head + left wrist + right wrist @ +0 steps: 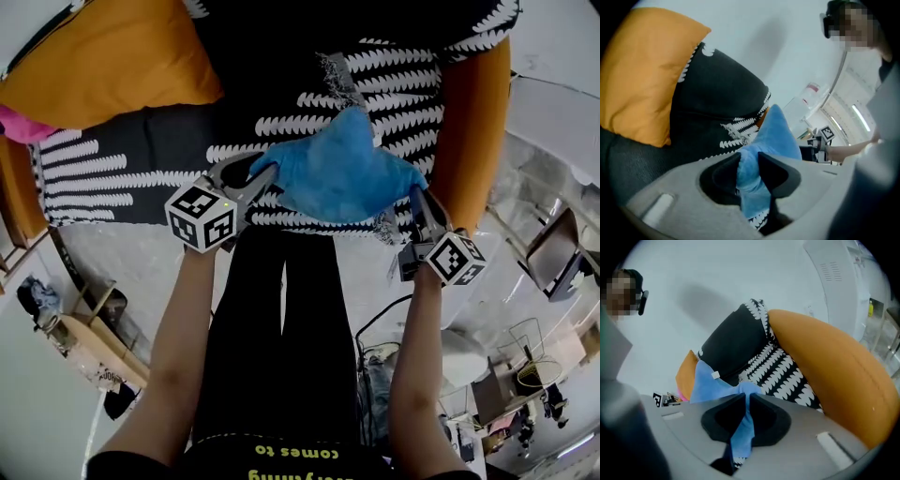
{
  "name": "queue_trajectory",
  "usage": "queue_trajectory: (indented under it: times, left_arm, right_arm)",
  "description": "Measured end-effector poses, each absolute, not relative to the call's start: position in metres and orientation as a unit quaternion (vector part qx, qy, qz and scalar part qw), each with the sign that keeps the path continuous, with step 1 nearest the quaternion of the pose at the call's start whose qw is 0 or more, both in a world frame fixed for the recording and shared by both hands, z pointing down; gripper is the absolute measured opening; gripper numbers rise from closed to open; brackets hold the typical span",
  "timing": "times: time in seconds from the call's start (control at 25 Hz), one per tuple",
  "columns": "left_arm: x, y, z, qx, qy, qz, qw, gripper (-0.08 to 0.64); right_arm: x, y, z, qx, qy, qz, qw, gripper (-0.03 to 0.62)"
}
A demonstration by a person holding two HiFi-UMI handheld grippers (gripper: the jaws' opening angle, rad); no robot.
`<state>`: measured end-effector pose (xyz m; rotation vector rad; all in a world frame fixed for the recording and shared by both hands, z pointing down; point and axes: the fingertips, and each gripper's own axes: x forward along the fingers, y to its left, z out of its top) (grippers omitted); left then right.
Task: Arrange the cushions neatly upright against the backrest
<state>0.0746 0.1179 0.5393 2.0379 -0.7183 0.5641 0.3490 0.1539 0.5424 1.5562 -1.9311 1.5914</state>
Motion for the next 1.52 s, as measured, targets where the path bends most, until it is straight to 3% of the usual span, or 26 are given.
queue_trajectory:
  times: [0.36,0.68,0.84,1.04,1.28,1.52]
  left_arm:
    - [0.061,-0.025,0.464,0.857,-0.377,0.176,0.304,0.12]
    - [0.073,-0.088,0.46,0.875,-0.401,0.17,0.213,0.148]
    - [0.065,-0.093,0.502,0.854,-0.425,0.195,0.228,0.194]
    - [0.026,-0.102,0.509,0.813,-0.49,0.182,0.257,0.331]
    - [0.034,-0.089,0.448,0.83,-0.497,0.176,0.185,0.33]
    - [0.035,-0.073,0.356,0.834,-0.525,0.128,0.111,0.068]
  right_arm:
    - [0.339,-0.004,0.47,0.549,-0.723,0.418,0.026,0.043]
    - [0.358,-0.061,0.479,0.586,-0.726,0.356,0.047,0.063]
    - [0.362,-0.06,0.503,0.593,-0.722,0.351,0.055,0.13]
    - [0.363,-0.06,0.498,0.609,-0.724,0.315,0.077,0.206]
    - [0.357,-0.052,0.424,0.624,-0.742,0.241,0.029,0.102]
    - [0.323,-0.045,0.337,0.615,-0.766,0.188,-0.001,0.011]
